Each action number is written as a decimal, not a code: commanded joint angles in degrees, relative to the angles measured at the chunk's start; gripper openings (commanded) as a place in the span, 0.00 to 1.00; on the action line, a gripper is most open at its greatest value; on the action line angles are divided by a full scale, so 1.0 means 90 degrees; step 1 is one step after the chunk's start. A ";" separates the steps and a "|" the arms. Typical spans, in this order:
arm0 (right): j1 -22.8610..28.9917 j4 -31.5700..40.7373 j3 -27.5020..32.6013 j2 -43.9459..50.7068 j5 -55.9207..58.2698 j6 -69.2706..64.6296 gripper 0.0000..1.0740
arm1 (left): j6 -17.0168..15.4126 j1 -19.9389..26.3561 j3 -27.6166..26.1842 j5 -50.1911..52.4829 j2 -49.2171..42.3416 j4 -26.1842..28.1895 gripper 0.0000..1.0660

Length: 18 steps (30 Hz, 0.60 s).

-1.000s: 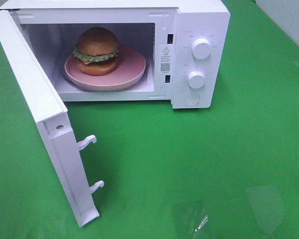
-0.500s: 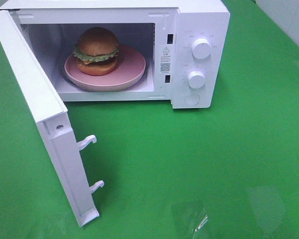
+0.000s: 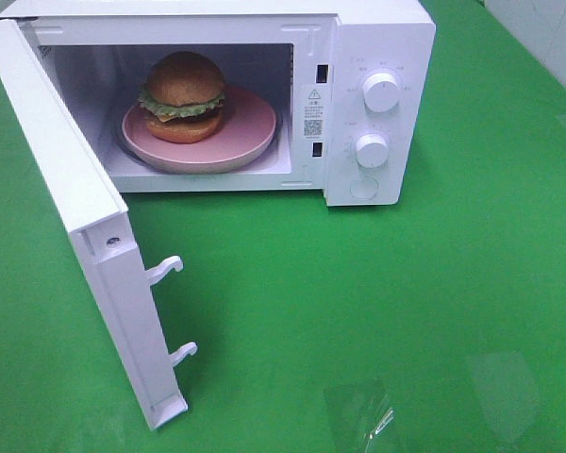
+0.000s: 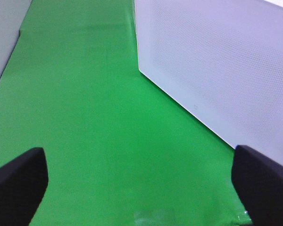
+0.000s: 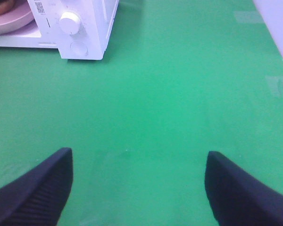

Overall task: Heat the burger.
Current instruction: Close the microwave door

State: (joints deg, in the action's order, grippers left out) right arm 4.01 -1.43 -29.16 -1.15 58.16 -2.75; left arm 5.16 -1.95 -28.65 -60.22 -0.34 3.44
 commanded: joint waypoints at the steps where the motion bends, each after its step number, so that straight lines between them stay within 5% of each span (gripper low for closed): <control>1: -0.0083 0.0032 0.0019 0.0312 -0.0089 0.0070 0.71 | -0.0019 -0.0025 0.0025 0.0095 -0.0146 0.0019 0.92; 18: -0.0153 0.0076 0.0019 0.0306 -0.0089 0.0115 0.71 | -0.0019 -0.0025 0.0025 0.0095 -0.0108 0.0019 0.92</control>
State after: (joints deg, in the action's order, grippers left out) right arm 2.98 -1.03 -29.11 0.29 58.04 -2.64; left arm 5.16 -1.95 -28.65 -60.22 -0.34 3.44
